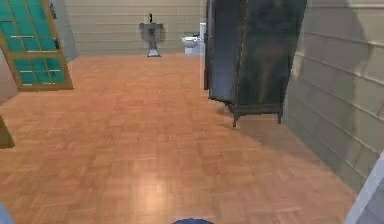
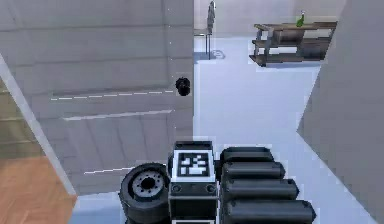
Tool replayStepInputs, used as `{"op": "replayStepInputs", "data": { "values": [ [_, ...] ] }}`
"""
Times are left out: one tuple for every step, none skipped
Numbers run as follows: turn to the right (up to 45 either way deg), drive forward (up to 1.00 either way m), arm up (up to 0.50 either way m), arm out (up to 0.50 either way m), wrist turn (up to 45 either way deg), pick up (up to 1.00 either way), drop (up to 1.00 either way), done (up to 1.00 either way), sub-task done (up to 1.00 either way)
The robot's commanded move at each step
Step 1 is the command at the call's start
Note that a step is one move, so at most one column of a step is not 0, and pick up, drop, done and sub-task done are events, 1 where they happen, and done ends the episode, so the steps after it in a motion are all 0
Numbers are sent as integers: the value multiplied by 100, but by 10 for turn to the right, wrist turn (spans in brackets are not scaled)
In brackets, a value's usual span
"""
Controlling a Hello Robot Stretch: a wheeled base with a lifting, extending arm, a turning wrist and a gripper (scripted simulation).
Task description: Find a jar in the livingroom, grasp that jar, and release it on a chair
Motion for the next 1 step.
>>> {"op": "replayStepInputs", "data": {
  "values": [
    [-240, 0, 0, 0, 0, 0, 0, 0, 0]
  ]
}}
